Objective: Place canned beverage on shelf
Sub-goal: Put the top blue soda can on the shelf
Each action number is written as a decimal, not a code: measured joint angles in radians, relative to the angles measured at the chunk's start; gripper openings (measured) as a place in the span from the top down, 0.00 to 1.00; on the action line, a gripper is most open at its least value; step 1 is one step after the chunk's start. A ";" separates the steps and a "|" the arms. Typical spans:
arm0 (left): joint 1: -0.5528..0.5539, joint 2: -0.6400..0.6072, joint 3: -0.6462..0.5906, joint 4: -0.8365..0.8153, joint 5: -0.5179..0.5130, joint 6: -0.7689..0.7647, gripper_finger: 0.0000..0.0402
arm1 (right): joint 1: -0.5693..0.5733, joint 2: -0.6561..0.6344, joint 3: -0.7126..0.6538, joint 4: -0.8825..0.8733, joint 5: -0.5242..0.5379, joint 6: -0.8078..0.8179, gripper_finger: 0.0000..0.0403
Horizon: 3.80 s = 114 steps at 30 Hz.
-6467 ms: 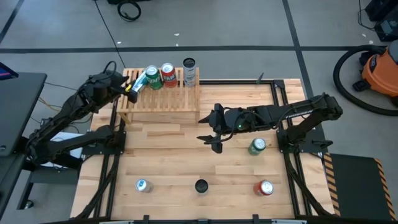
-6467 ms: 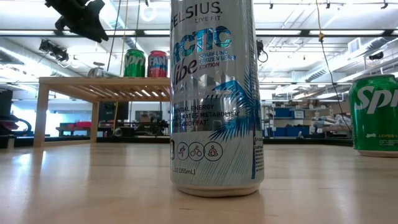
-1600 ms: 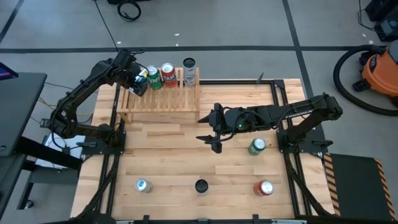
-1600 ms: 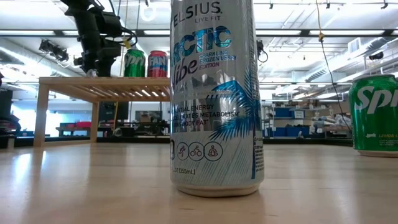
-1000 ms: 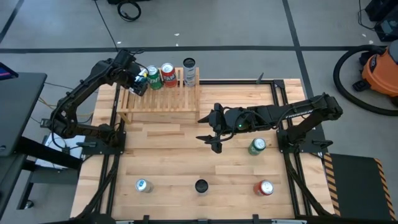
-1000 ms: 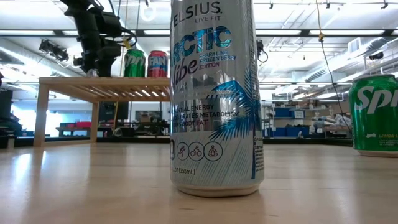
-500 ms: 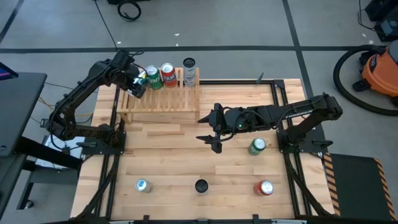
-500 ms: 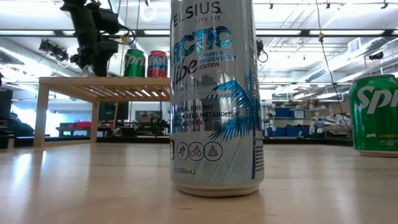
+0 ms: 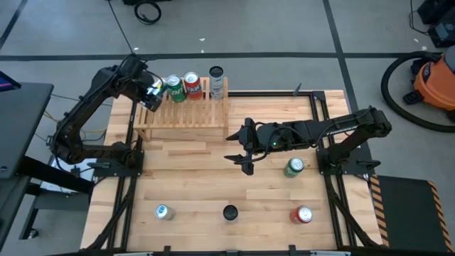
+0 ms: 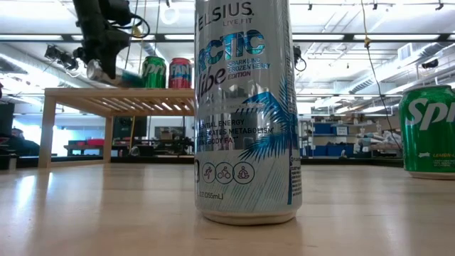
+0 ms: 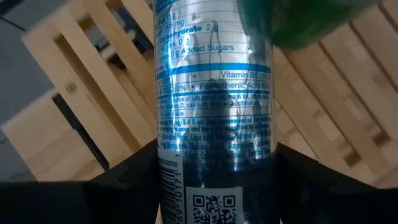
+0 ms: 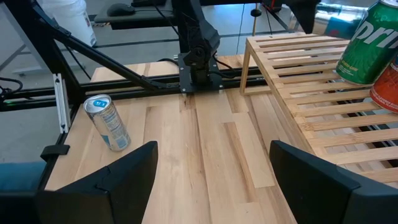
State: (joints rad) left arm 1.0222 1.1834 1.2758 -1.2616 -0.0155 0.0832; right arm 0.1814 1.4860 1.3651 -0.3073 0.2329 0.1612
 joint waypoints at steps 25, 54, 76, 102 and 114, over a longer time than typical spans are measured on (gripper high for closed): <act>0.000 -0.327 0.000 -0.072 0.054 -0.054 0.40 | 0.000 0.000 0.000 0.000 0.000 0.000 0.21; 0.000 -0.434 0.000 0.250 0.883 0.007 0.40 | -0.067 0.001 0.001 0.541 0.004 -0.112 0.21; 0.000 -0.431 0.000 0.566 1.143 -0.075 0.40 | -0.205 0.104 0.059 0.864 -0.202 -0.161 0.21; -0.230 -0.295 0.000 0.802 1.209 -0.208 0.39 | -0.303 0.475 0.466 0.918 -0.631 -0.293 0.21; -0.314 -0.200 0.000 0.898 1.208 -0.210 0.39 | -0.315 0.493 0.494 0.920 -0.654 -0.285 0.21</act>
State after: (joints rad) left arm 0.7077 0.9831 1.2758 -0.3641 1.1927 -0.1265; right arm -0.1332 1.9788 1.8591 0.6129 -0.4212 -0.1236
